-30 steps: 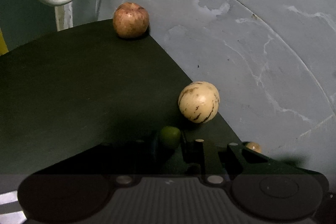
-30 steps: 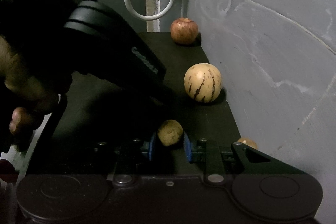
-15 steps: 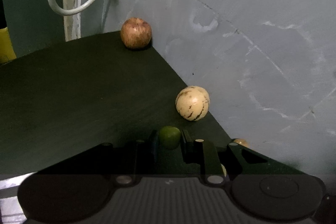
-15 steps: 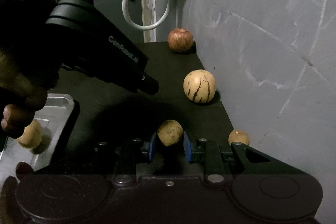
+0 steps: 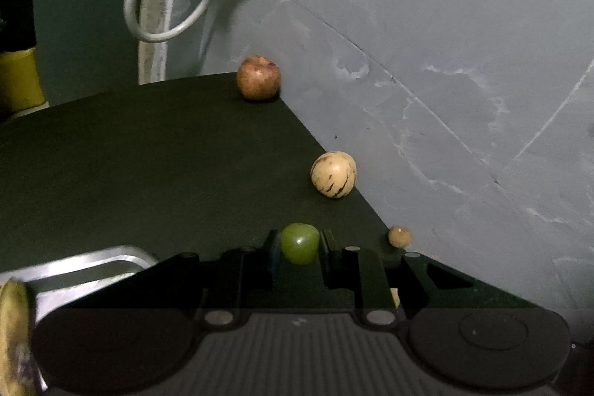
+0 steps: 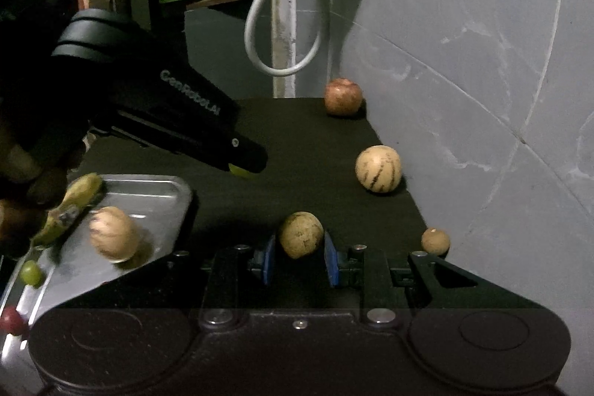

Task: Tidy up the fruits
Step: 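Carry the tan fruit and green grape over the tray with both tools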

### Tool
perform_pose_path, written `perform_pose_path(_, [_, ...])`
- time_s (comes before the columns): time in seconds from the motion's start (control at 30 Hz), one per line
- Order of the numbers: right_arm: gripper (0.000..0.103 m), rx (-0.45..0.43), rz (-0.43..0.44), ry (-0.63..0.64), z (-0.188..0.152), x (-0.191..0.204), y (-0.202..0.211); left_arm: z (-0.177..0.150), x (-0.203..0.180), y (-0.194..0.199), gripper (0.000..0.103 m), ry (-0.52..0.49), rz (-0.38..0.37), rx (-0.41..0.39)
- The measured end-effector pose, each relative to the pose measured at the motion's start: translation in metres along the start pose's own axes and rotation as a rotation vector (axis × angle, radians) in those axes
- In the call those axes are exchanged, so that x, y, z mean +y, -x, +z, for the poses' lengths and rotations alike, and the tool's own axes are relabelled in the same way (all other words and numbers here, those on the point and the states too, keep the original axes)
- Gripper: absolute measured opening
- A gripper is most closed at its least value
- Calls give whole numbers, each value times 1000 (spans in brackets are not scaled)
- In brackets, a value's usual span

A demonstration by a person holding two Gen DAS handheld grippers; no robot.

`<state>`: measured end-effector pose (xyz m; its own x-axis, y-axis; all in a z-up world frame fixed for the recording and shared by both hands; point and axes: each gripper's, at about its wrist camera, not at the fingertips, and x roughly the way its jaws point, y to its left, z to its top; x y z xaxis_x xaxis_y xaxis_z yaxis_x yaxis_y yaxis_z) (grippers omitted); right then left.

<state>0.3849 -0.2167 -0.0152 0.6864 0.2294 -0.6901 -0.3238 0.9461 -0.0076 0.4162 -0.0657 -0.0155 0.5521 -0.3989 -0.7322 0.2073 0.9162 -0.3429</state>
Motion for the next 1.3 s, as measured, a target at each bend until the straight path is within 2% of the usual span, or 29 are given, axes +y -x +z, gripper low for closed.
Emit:
perform_pose_path(0.33, [29, 16, 54, 31, -18, 45, 32, -40, 38, 63, 23, 82, 41, -20])
perform_pose_path(0.73, [29, 66, 144, 110, -47, 103, 54, -105, 93, 126, 23, 222, 104, -27])
perform_pose_path(0.97, [29, 116, 160, 129, -60, 114, 49, -136, 105, 137, 23, 259, 123, 11])
perform_pose_path(1.3, [29, 162, 183, 143, -64, 115, 36, -159, 103, 118, 24, 277, 166, 91])
